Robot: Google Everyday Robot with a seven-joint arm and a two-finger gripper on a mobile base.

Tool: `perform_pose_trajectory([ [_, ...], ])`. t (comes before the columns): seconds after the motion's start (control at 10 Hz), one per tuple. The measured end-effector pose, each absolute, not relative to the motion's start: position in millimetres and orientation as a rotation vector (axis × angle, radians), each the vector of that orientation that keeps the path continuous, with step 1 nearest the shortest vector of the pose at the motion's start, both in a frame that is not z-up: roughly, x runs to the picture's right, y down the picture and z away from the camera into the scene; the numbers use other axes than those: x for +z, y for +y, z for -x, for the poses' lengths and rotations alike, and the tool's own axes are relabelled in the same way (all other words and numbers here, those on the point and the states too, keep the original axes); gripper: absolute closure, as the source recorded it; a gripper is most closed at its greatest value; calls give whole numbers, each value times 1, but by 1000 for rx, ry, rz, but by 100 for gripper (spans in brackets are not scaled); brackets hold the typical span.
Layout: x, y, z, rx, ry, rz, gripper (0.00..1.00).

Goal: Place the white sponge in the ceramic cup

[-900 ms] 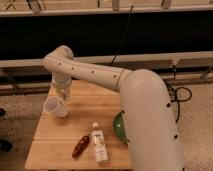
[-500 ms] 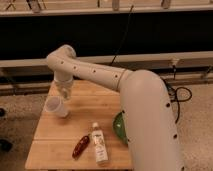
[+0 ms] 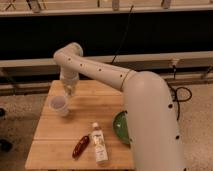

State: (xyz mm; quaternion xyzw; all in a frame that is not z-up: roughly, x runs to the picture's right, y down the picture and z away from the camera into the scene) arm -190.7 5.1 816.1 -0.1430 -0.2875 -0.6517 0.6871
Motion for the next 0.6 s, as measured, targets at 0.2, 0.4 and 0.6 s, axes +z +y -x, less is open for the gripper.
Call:
perform_pose_trajectory([
  [0.2,814,-3,183,-1453,-626,312,100],
  [0.4,809,-11,180,-1455,-610,302,100],
  [0.6,797,-21,178,-1471,-601,294,100],
])
